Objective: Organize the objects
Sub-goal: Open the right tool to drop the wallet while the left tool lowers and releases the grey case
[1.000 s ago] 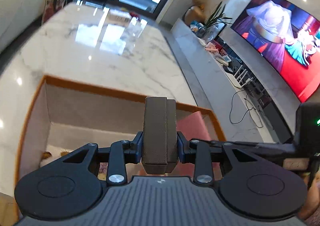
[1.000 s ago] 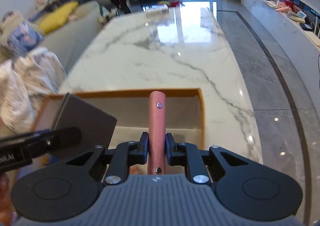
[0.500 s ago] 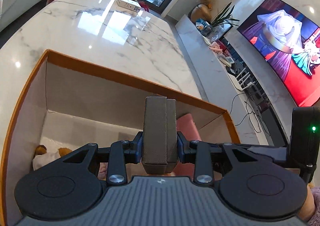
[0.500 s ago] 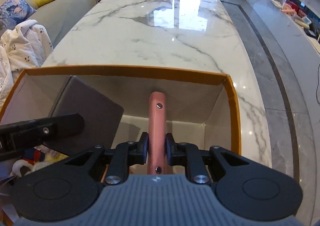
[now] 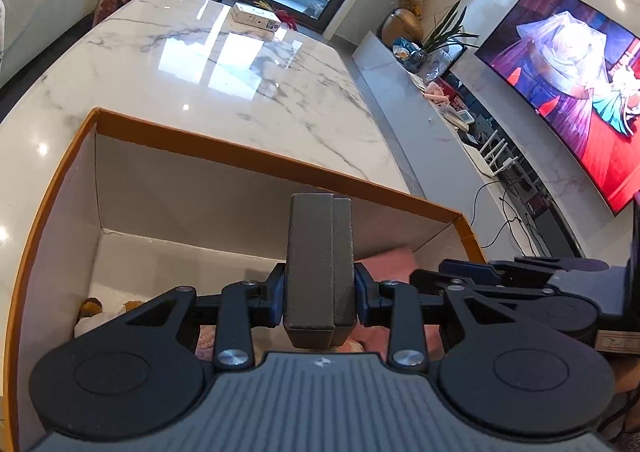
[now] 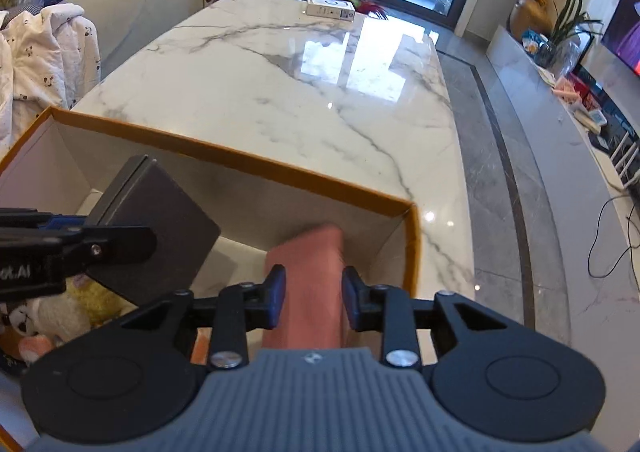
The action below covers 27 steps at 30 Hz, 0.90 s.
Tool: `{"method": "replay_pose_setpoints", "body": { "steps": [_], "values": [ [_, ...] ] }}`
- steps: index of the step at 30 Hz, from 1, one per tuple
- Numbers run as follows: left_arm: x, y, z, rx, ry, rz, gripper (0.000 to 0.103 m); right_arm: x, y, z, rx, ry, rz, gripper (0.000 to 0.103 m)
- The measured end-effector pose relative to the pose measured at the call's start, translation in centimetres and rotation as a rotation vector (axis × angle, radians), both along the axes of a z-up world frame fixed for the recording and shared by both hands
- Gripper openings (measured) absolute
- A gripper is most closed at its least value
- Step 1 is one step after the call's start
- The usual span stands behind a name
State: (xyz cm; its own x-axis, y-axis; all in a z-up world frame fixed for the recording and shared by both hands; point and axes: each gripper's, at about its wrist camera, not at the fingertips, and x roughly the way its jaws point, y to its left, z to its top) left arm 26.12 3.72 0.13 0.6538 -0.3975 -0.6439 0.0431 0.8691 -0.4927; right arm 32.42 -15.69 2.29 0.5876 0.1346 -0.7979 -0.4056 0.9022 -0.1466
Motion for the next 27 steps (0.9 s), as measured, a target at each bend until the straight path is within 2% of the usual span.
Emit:
{"method": "replay_pose_setpoints", "body": {
  "steps": [3,6,7,10,12,16,22,24,27],
  "values": [
    [0.1,0.1,0.1,-0.018,0.007,0.002,0.038,-0.2,-0.8,0.4,0.013,-0.01,-0.01,0.031],
    [0.7,0.1,0.0,-0.079,0.032,-0.013,0.038,-0.9,-1.6,1.1,0.047,-0.035,-0.007,0.031],
    [0.9,-0.2,0.1,-0.067,0.033,-0.014,0.038,-1.1,-1.7,1.3,0.055,-0.043,-0.008,0.031],
    [1.6,-1.8,0.3,0.065,0.037,-0.003,0.038,-1.9,-2.3,2.0,0.08,-0.072,-0.009,0.031],
    [2.1,-2.5,0.2,0.073,0.053,-0.008,0.038,-2.4,-2.6,2.4,0.093,-0.088,-0.003,0.031],
    [2.9,-4.2,0.1,0.204,0.07,0.003,0.038,-2.9,-3.3,2.8,0.098,-0.11,0.001,0.031],
    [3.4,-6.8,-0.6,0.317,0.117,-0.033,0.038,-2.7,-4.0,2.4,0.115,-0.106,-0.019,0.031],
    [3.7,-7.2,-1.2,0.309,0.154,-0.042,0.038,-2.8,-4.3,2.2,0.124,-0.107,-0.021,0.031],
    [4.1,-6.4,-1.5,0.197,0.184,-0.034,0.038,-3.1,-4.7,2.2,0.143,-0.106,-0.023,0.031]
  ]
}}
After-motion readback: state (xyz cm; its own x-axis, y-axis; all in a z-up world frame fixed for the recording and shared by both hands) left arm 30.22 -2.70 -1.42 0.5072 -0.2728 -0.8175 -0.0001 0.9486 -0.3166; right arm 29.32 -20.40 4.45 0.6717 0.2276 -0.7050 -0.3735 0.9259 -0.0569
